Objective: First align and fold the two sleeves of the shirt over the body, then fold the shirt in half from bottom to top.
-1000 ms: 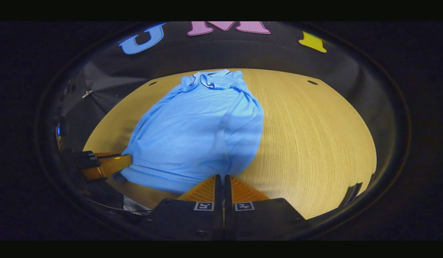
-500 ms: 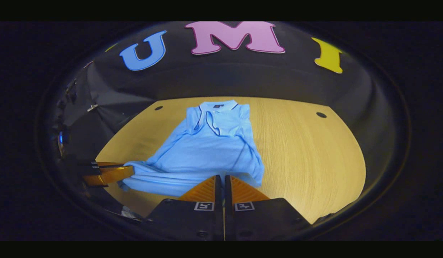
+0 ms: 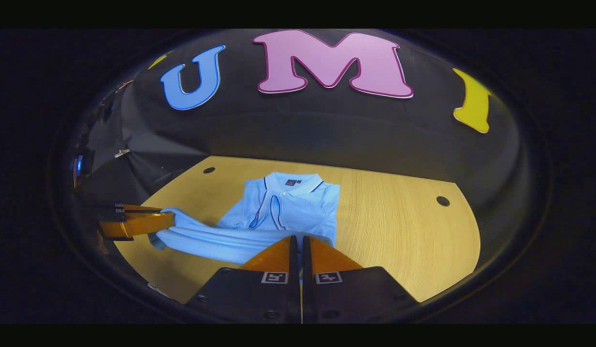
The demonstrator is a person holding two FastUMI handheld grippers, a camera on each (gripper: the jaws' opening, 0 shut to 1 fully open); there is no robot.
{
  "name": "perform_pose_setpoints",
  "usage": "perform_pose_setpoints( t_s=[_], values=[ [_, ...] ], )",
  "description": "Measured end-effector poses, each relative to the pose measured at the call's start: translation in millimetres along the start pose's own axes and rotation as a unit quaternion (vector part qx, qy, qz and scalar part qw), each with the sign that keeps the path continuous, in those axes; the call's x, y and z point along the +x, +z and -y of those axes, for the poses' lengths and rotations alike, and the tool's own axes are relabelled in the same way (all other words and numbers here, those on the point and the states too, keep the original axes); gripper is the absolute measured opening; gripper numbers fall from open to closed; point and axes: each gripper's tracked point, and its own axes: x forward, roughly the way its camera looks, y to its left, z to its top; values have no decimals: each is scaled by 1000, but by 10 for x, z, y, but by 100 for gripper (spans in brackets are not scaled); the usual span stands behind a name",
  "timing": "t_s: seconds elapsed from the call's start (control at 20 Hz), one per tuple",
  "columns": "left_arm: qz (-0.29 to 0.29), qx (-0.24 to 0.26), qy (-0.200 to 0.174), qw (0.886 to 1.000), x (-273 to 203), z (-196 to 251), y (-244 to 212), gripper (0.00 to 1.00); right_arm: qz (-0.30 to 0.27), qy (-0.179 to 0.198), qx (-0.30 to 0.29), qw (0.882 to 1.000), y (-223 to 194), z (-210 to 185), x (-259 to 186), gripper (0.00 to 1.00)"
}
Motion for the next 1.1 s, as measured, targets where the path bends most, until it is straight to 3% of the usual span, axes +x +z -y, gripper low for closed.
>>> perform_pose_setpoints(
  t_s=[0.1, 0.3, 0.35, 0.45, 0.55, 1.05, 1.1],
  values=[
    [5, 8, 5, 1000, 136, -39, 167, 11, 14, 0, -16, 1000, 209, 55, 157, 11],
    [16, 11, 14, 1000, 510, -147, 518, 6, 33, -2, -30, 999, 521, 141, 502, 6],
    [21, 11, 17, 1000, 611, -187, 611, 11, 36, -3, -29, 999, 578, 166, 595, 4],
    [29, 7, 18, 999, 820, -224, 782, 6, 44, -10, -36, 998, 662, 243, 795, 0],
    [37, 6, 23, 999, 1044, -264, 930, 6, 47, -15, -33, 998, 742, 312, 1009, 6],
    [52, 26, 30, 998, 2069, -388, 1377, 6, 49, -36, -7, 998, 1009, 616, 1861, 6],
    [52, 27, 30, 998, 2160, -393, 1412, 11, 49, -40, -12, 998, 1033, 637, 1955, 6]
  ],
)
